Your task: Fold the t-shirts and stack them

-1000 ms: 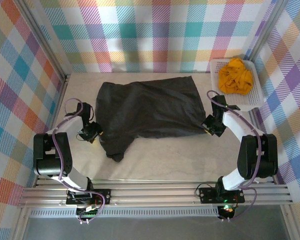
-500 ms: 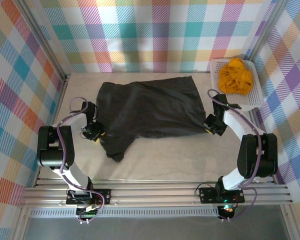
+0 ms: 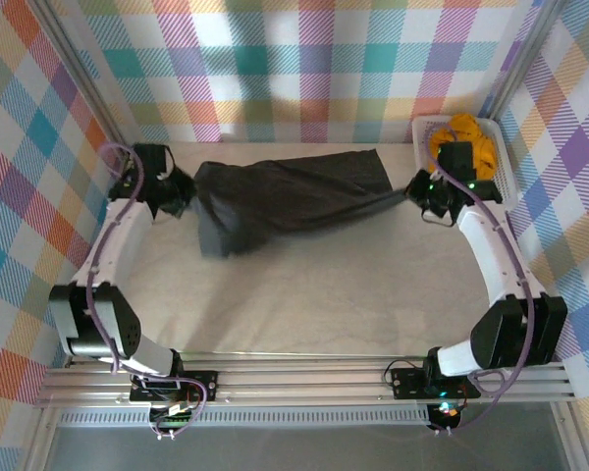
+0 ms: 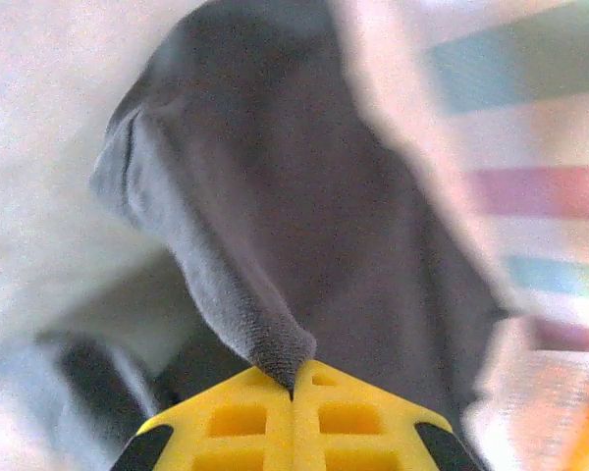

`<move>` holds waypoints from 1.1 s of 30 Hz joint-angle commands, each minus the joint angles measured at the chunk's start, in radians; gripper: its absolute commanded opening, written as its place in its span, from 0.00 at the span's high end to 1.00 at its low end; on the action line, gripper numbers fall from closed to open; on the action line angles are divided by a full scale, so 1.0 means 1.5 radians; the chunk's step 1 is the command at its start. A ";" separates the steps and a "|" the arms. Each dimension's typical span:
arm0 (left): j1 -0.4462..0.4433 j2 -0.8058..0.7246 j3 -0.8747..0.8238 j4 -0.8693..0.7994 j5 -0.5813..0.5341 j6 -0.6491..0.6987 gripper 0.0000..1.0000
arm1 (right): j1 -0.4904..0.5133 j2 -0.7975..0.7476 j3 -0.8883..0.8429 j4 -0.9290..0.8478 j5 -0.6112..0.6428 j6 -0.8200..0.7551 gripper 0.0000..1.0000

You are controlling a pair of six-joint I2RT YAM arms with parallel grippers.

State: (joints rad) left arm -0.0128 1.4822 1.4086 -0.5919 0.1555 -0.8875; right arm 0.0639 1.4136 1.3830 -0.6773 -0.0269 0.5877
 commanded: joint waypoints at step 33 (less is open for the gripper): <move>0.158 0.315 0.799 -0.030 0.228 -0.220 1.00 | -0.026 0.192 0.535 0.203 -0.159 0.090 1.00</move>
State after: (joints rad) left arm 0.1814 1.9919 2.4264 -0.6804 0.4385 -1.1954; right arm 0.0364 1.7081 2.0262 -0.4129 -0.2321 0.6998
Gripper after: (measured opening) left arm 0.061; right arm 0.046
